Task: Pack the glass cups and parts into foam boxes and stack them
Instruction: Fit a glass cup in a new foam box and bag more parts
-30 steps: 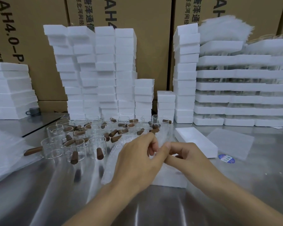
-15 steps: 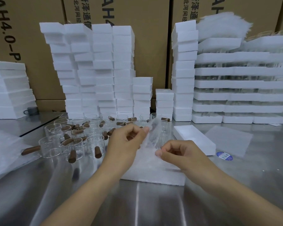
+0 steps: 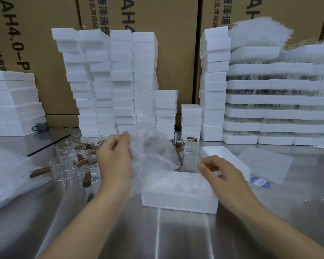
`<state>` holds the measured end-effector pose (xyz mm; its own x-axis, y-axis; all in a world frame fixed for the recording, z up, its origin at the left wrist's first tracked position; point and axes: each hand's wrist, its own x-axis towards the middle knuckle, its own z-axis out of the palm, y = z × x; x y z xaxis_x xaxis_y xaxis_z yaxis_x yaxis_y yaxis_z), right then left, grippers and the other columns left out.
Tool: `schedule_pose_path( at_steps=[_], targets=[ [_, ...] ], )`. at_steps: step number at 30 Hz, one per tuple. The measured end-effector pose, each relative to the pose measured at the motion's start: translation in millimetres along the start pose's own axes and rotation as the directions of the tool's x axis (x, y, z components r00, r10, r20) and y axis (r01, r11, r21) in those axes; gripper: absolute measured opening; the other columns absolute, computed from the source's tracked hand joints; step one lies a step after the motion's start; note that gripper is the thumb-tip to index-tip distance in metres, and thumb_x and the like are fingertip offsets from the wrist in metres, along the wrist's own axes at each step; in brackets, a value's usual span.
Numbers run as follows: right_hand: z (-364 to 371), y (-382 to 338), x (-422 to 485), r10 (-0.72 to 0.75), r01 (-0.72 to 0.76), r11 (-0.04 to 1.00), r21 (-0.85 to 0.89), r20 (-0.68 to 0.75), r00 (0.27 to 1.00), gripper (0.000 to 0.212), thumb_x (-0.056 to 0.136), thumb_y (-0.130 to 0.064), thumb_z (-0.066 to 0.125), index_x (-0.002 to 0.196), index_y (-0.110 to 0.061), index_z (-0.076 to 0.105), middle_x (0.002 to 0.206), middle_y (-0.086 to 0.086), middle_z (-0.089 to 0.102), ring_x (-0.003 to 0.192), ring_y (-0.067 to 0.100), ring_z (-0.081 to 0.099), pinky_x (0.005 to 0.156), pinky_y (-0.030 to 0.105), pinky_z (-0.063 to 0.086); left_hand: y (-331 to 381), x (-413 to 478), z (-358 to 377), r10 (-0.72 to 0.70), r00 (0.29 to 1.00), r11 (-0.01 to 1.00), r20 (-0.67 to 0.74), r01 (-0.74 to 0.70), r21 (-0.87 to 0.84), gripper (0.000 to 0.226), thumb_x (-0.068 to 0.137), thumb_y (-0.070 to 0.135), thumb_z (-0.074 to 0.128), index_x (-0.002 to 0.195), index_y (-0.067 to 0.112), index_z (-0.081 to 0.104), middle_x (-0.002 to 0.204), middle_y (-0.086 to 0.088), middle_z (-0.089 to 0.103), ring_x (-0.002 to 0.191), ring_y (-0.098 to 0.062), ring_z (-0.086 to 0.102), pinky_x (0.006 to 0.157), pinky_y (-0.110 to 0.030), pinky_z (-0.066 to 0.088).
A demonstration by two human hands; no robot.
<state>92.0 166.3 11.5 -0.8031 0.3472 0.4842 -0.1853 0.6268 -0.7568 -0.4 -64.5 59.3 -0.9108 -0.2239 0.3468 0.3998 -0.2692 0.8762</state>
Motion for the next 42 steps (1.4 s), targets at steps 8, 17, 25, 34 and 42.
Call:
schedule_pose_path(
  at_steps=[8,17,25,34,42],
  targets=[
    [10.5,14.5,9.7,0.167,-0.200,0.861,0.467,0.110,0.980,0.013,0.104,-0.023,0.065,0.106,-0.022,0.078,0.094,0.001,0.076,0.092,0.020,0.076,0.075,0.042,0.067,11.9,24.1,-18.9,-0.295,0.936,0.918,-0.194,0.221,-0.330,0.024,0.103,0.034,0.065,0.082,0.023,0.061,0.080,-0.001,0.063,0.081,-0.021,0.058,0.075,-0.040,0.047],
    [52.1,-3.3,47.4,0.151,-0.224,0.964,0.147,0.393,0.907,0.034,0.113,-0.033,0.045,0.136,-0.037,0.069,0.134,-0.006,0.070,0.117,0.004,0.066,0.105,0.031,0.049,14.0,25.4,-17.1,-0.317,0.933,0.919,-0.171,0.258,-0.298,0.024,0.102,0.038,0.068,0.083,0.024,0.066,0.061,0.010,0.066,0.076,-0.016,0.062,0.075,-0.038,0.052],
    [47.1,0.9,39.4,0.111,-0.239,0.941,0.240,0.448,0.887,0.033,0.108,-0.048,0.049,0.115,-0.042,0.081,0.116,-0.014,0.078,0.115,0.003,0.070,0.106,0.028,0.047,6.8,20.6,-10.6,-0.316,0.948,0.928,-0.045,0.299,-0.223,0.032,0.103,0.031,0.066,0.074,0.025,0.055,0.059,0.009,0.052,0.050,-0.007,0.047,0.055,-0.026,0.038],
    [15.2,12.3,31.8,0.120,-0.191,0.969,0.155,0.377,0.918,0.035,0.086,-0.013,0.086,0.113,-0.034,0.078,0.111,0.003,0.074,0.100,0.017,0.074,0.089,0.020,0.056,0.7,7.9,-1.4,-0.181,0.970,0.980,0.162,0.191,-0.051,0.054,0.105,0.026,0.066,0.052,0.030,0.056,0.059,0.009,0.049,0.052,-0.005,0.043,0.057,-0.025,0.035],
    [-15.3,13.5,37.0,0.111,-0.125,0.971,0.206,0.080,0.991,0.012,0.095,-0.028,0.078,0.094,-0.040,0.080,0.088,-0.003,0.080,0.082,0.012,0.069,0.073,0.022,0.051,0.1,0.0,1.1,0.003,0.967,0.998,0.255,-0.020,0.063,0.046,0.106,0.026,0.066,0.063,0.019,0.051,0.056,0.007,0.039,0.050,-0.008,0.034,0.049,-0.017,0.032]
  ],
)
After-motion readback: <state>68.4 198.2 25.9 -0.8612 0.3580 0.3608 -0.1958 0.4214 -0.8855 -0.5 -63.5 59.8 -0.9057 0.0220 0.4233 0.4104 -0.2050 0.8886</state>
